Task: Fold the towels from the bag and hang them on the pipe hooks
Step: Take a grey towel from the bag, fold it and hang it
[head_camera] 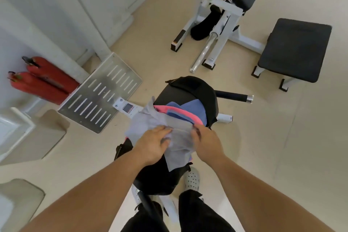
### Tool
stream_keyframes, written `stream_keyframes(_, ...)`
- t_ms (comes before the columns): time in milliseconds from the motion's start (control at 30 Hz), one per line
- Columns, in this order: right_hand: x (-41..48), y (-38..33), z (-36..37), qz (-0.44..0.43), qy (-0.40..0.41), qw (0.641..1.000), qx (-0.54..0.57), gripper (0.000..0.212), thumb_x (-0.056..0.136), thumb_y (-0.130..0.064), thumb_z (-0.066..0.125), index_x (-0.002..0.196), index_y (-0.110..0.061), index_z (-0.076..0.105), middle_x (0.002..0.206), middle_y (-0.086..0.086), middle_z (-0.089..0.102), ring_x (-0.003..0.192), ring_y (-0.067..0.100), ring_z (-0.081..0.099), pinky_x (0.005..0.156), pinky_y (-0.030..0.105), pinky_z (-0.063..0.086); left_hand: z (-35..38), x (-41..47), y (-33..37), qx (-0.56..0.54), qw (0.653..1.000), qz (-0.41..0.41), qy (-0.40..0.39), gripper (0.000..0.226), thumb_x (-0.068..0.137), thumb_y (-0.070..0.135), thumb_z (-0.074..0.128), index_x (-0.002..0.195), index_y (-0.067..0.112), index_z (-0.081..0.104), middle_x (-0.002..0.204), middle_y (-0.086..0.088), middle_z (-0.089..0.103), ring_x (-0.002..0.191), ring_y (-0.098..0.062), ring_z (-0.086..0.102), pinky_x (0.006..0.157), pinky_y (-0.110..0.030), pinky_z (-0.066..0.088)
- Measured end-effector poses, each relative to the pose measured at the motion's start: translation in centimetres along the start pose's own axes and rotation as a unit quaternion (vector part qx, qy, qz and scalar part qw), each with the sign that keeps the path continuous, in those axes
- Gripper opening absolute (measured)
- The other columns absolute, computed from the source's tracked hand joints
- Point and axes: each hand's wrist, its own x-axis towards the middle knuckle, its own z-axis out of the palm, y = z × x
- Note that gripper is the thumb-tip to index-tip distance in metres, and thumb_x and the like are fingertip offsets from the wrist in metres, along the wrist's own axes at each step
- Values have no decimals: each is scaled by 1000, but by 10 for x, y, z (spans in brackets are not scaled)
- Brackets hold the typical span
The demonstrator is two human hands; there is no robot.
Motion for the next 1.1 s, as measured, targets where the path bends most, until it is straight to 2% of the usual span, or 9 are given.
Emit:
stream_keyframes(100,8,4,0,18,-2,1000,-14,32,103,-41,41,131,-32,55,95,3,63,84,22,54,69,30,41,5,4,2,-44,997,-17,56,40,105,33,47,143,24,55,145,-1,57,134,-25,51,116,-40,37)
stream_keyframes(200,11,6,-1,20,-21,999,-40,36,101,-44,47,135,-33,51,91,1,54,82,22,49,67,27,35,1,12,6,-55,995,-63,61,51,104,40,45,153,35,38,130,-6,63,118,-29,58,105,-43,46)
stream_keyframes(267,12,7,0,9,-30,999,-40,37,99,-46,49,134,-35,52,95,1,58,85,21,52,71,27,42,-1,20,9,-37,995,-73,53,52,104,41,44,155,40,32,120,-6,64,110,-28,60,101,-45,48)
stream_keyframes(433,14,4,-3,-21,-9,998,-65,25,97,-42,58,117,-29,65,107,0,63,92,18,50,82,29,47,-4,38,11,16,997,-67,29,50,103,39,44,152,40,35,118,-2,64,106,-24,60,99,-45,51)
stream_keyframes(633,8,-5,-12,-86,12,995,-55,15,97,-40,60,96,-26,64,91,-10,53,90,15,49,77,26,39,-7,36,27,133,990,-17,46,52,100,37,52,150,43,40,135,-5,42,119,-26,50,102,-41,47)
stream_keyframes(767,-2,-13,-23,-150,35,984,-87,15,98,-42,58,95,-27,61,86,-12,52,85,13,50,79,27,41,-9,24,41,118,984,96,93,28,93,34,61,120,40,66,148,3,41,117,-23,49,97,-41,47)
stream_keyframes(867,-12,-21,-34,-176,41,978,-99,14,97,-39,60,90,-27,60,79,-10,51,78,14,50,76,29,41,-22,12,48,64,983,121,123,3,89,26,66,88,26,64,122,5,61,102,-22,56,84,-39,49)
stream_keyframes(967,-22,-30,-49,-202,49,975,-85,12,97,-36,59,95,-26,66,78,-12,51,78,14,51,78,31,45,-43,-7,52,28,984,99,146,24,86,19,67,71,23,48,74,4,55,74,-24,54,64,-41,47)
stream_keyframes(1100,-32,-44,-65,-217,25,974,-63,20,101,-28,52,103,-26,72,85,-5,64,81,14,52,80,29,44,-69,-40,46,-12,986,50,157,25,89,22,62,71,22,44,68,1,52,67,-24,47,60,-34,33)
